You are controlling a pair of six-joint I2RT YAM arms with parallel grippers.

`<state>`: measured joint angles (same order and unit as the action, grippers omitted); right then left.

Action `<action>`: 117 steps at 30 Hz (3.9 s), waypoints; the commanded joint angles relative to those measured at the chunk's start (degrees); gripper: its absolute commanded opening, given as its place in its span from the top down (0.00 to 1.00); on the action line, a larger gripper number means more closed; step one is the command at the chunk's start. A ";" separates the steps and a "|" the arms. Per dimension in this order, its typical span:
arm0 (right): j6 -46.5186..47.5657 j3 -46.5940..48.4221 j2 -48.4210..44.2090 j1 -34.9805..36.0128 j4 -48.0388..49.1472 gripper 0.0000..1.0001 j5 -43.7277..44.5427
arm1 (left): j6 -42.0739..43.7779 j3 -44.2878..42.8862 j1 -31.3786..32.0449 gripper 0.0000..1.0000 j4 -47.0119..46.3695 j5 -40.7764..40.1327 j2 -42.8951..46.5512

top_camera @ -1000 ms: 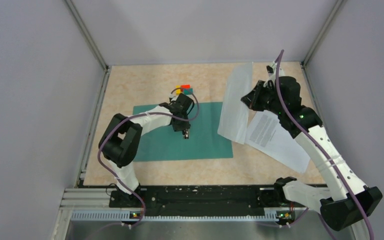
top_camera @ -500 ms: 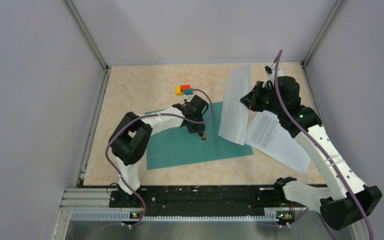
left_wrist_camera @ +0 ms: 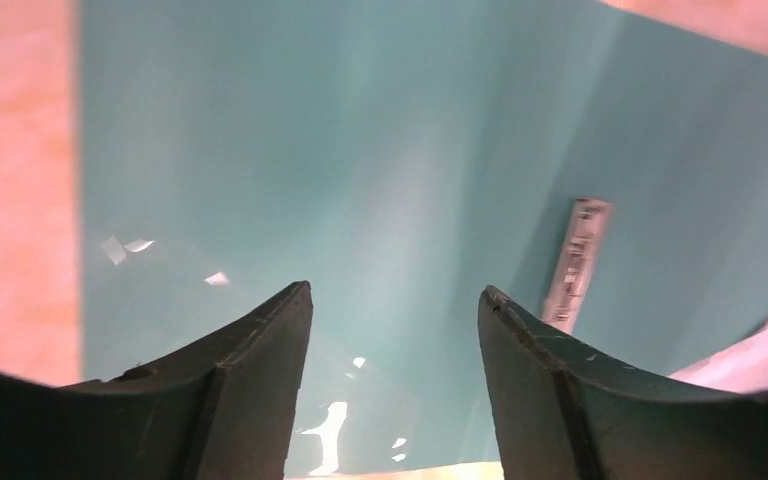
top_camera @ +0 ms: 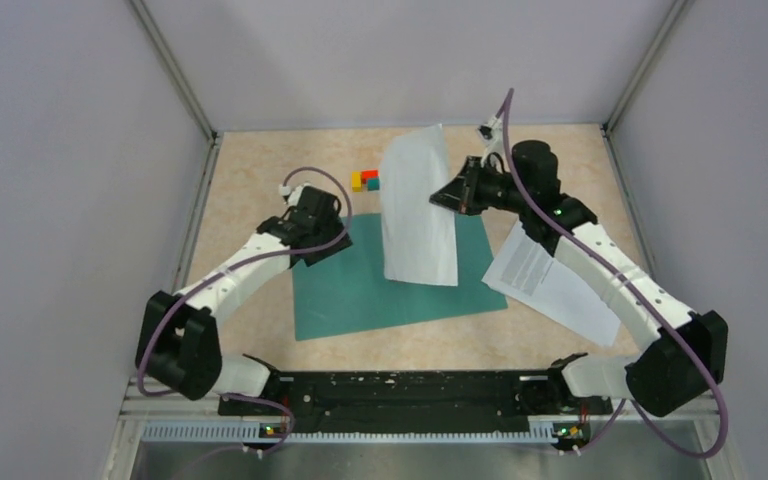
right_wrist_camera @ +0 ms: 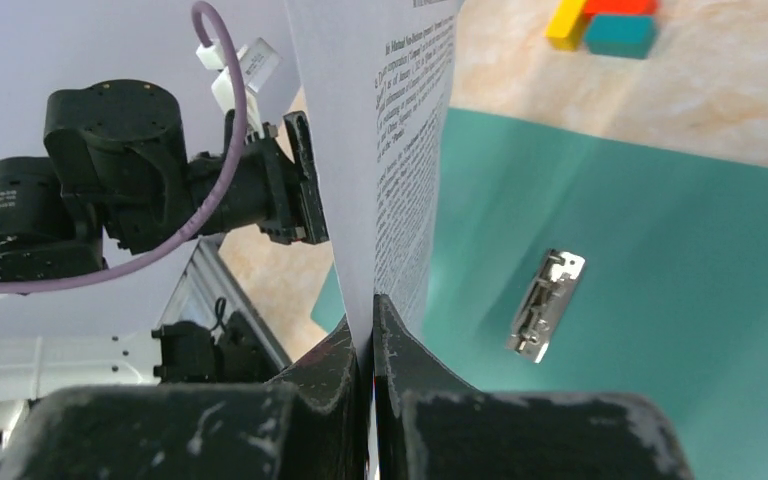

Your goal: Put the files into the folder

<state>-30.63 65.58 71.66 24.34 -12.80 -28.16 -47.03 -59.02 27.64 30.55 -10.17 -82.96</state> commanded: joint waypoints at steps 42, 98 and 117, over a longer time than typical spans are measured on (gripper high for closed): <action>20.33 -18.18 5.38 12.22 20.38 1.00 0.72 | -5.05 22.97 -11.61 0.22 4.66 -4.75 18.41; -15.51 -8.49 31.85 16.78 36.75 1.00 15.62 | -0.61 26.00 -14.43 0.01 -5.68 1.85 14.09; -23.44 -8.58 37.89 18.46 48.22 1.00 14.27 | 0.11 27.33 -18.17 0.01 -6.19 6.18 16.98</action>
<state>-52.25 55.77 108.29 41.87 30.94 -14.00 -47.81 -32.21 10.48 25.58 -5.04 -67.11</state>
